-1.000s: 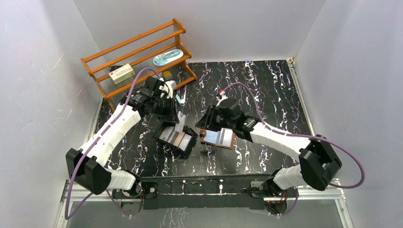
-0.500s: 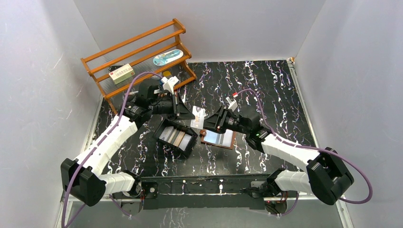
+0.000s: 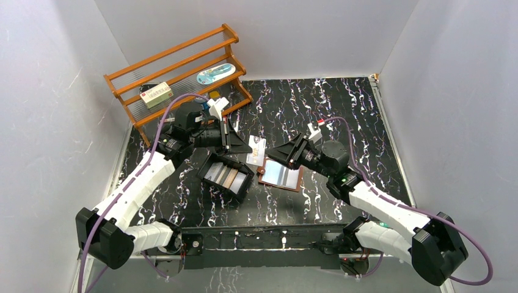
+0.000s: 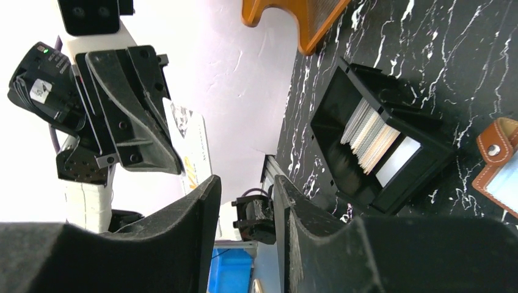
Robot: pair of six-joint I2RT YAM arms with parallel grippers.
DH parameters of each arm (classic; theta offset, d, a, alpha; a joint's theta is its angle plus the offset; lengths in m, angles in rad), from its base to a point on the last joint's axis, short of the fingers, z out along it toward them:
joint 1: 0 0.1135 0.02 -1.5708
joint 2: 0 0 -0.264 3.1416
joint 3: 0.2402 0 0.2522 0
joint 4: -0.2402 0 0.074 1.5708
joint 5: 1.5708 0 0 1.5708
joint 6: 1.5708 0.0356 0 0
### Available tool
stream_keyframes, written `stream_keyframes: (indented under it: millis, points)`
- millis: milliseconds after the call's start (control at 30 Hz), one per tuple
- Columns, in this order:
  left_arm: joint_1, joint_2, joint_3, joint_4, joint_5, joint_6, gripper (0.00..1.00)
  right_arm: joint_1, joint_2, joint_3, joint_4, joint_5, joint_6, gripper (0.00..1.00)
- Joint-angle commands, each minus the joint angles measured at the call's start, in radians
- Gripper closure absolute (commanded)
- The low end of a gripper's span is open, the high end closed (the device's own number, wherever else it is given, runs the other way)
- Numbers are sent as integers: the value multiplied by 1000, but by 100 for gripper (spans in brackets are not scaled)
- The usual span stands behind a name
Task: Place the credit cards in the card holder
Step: Insert the credit card into the card holder.
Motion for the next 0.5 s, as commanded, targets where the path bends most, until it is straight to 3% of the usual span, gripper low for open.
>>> stream_keyframes:
  millis: [0,333,467]
  points:
    - [2,-21,-9,9,48,-11,100,-10,-21,63,-21,34,-29,54]
    - [3,-17,-33,43,65,-31,100,-10,36,71,126,-53,-10,53]
    - [2,-16,-49,73,82,-50,100,-10,61,75,141,-78,-7,59]
